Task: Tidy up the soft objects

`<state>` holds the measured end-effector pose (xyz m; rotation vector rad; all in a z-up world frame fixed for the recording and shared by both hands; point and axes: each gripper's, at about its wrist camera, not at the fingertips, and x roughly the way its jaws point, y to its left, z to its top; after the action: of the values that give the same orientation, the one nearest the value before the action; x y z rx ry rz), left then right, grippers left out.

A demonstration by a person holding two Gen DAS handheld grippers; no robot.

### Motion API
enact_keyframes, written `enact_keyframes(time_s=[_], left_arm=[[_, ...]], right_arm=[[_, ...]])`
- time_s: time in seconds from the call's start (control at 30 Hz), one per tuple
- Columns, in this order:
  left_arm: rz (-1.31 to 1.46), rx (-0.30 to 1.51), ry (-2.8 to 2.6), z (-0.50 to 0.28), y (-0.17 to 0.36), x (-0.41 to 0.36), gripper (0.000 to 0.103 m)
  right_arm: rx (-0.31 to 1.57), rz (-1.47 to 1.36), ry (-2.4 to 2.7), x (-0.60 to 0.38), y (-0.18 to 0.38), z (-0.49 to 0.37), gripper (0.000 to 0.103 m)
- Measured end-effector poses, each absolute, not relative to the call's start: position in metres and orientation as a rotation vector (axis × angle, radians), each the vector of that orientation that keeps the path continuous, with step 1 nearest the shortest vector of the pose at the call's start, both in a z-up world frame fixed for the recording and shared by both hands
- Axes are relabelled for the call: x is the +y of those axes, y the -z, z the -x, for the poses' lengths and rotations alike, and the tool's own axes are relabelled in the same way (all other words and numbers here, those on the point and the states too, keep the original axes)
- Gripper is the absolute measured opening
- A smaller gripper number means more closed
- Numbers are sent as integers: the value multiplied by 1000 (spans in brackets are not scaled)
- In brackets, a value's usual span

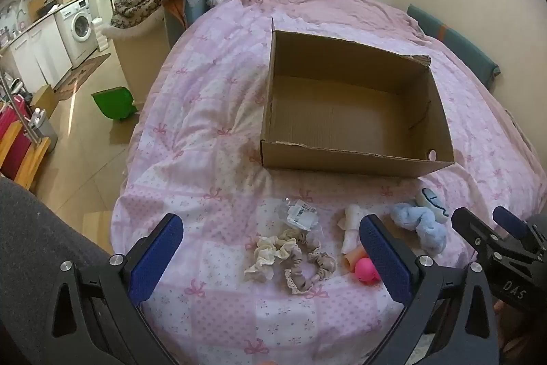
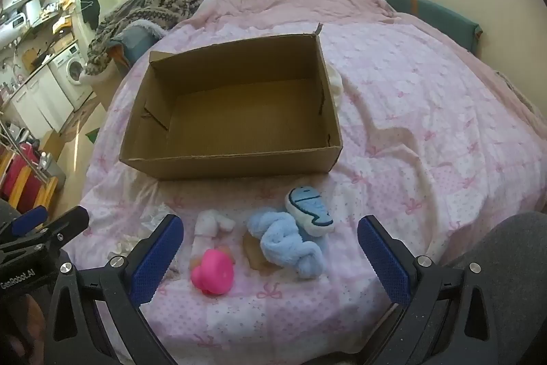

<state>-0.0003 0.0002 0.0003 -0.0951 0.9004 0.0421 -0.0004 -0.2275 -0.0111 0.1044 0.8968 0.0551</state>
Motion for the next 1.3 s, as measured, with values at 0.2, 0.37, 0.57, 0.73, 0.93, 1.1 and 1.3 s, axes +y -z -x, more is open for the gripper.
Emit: enact_keyframes(time_s=[0.2, 0.37, 0.57, 0.73, 0.93, 1.1, 1.3], left_arm=[[93, 903, -39, 3, -2, 0, 103], [96, 907, -42, 3, 1, 3, 103], [93, 910, -44, 0, 2, 2, 103], [93, 911, -46, 0, 2, 2, 103], [93, 911, -45, -1, 2, 1, 103], [92, 916, -50, -1, 2, 1, 103], [94, 919, -52, -1, 3, 1, 103]], right_arm=[[896, -109, -60, -227, 11, 0, 103], [896, -104, -50, -223, 9, 0, 103], [897, -103, -56, -227, 12, 0, 103], [896, -104, -55, -227, 11, 0, 103], [896, -105, -52, -228, 11, 0, 103], [893, -108, -49, -227, 9, 2, 103], [890, -111, -52, -228, 9, 2, 103]])
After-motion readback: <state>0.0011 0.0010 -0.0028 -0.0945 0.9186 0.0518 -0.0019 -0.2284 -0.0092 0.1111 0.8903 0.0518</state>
